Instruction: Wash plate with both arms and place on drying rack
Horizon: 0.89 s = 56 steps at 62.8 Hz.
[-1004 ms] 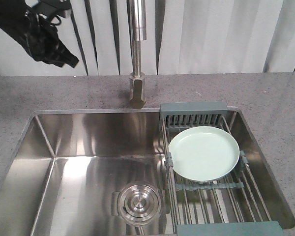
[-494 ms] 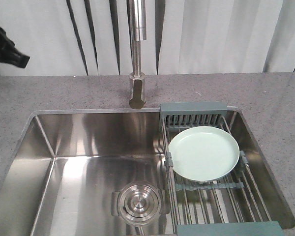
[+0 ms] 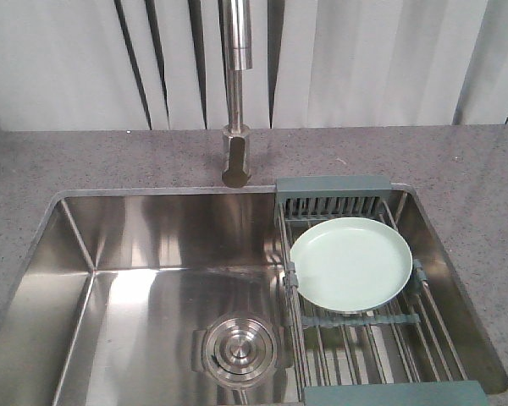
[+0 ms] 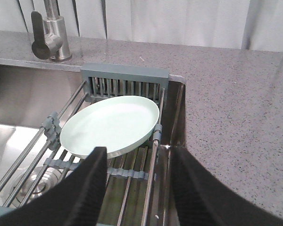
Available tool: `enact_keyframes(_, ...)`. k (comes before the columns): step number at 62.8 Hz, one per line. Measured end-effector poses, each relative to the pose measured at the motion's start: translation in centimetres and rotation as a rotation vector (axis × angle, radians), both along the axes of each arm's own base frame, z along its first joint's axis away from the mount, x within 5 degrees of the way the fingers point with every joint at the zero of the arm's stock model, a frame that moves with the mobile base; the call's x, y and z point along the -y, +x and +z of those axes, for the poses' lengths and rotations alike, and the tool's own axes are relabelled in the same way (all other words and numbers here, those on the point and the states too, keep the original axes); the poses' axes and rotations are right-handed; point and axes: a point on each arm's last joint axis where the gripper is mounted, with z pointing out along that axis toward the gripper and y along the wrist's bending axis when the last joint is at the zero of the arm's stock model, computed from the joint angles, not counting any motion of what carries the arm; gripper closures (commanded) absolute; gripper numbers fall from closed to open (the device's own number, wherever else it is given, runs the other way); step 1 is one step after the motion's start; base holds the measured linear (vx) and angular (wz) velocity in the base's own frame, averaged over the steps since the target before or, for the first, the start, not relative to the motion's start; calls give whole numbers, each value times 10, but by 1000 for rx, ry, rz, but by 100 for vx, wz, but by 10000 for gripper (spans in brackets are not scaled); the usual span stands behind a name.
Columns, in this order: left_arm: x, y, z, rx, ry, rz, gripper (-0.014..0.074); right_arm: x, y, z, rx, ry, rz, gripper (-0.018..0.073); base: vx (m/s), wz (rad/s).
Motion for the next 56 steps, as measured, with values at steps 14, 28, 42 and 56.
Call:
enact_keyframes(14,-8,-48,-41,99,-36,-6,601,0,0,0,0,0,0,230,0,0)
enact_keyframes(28,-9,-72,-73,216,-140,-14,601,0,0,0,0,0,0,230,0,0)
enact_keyframes(42,-10,-77,-87,250,-166,-15,601,0,0,0,0,0,0,230,0,0)
enact_keyframes(56,-10,-77,-87,249,-168,-15,601,0,0,0,0,0,0,230,0,0)
